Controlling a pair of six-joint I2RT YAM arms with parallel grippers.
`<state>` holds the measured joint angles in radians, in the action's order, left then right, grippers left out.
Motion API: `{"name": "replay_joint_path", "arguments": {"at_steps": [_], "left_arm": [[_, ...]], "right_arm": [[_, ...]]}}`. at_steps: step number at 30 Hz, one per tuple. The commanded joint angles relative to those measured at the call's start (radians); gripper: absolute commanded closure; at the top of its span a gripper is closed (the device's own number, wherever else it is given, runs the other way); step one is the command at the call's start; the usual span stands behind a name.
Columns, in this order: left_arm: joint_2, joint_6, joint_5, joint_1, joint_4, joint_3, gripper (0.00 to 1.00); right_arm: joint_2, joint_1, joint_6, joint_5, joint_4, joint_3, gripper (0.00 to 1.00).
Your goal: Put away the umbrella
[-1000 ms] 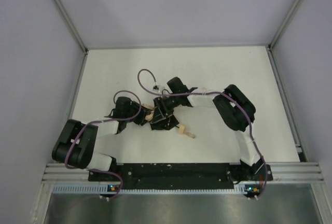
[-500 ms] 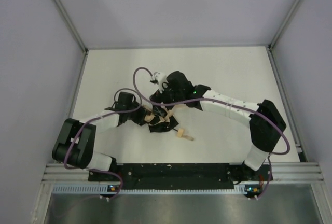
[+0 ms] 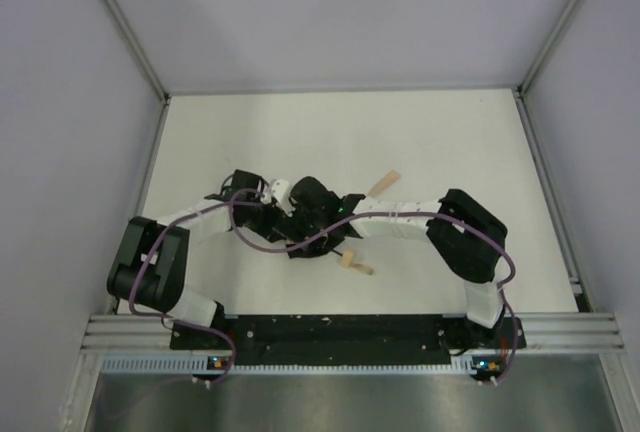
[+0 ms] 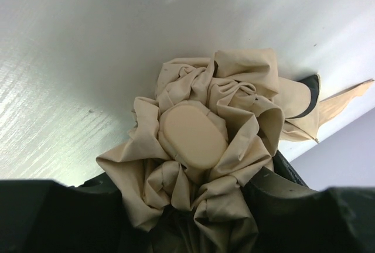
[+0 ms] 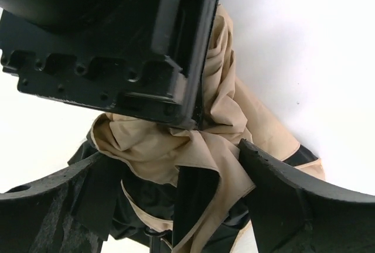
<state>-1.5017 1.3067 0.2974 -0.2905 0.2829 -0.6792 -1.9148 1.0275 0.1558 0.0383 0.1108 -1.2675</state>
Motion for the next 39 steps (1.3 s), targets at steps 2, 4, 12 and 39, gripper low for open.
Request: {"name": "replay_joint_path", "arguments": {"at_steps": [2,4,12,39], "left_arm": [[-0.061,0.037,-0.029,-0.006,0.236,0.010,1.00],[-0.068,0.048,-0.026,-0.007,0.252,0.004,1.00],[-0.081,0.048,-0.026,-0.006,0.274,-0.029,1.00],[0.175,-0.049,0.016,0.051,-0.099,0.168,0.02]], "right_arm": [[-0.044,0.068,-0.013,-0.196,-0.137,0.043,0.27],[-0.069,0.078,-0.027,-0.222,-0.149,0.066,0.30],[-0.130,0.089,-0.050,-0.299,-0.138,0.140,0.39],[-0.148,-0.153,-0.358,0.549,-0.232,0.206,1.00]]}}
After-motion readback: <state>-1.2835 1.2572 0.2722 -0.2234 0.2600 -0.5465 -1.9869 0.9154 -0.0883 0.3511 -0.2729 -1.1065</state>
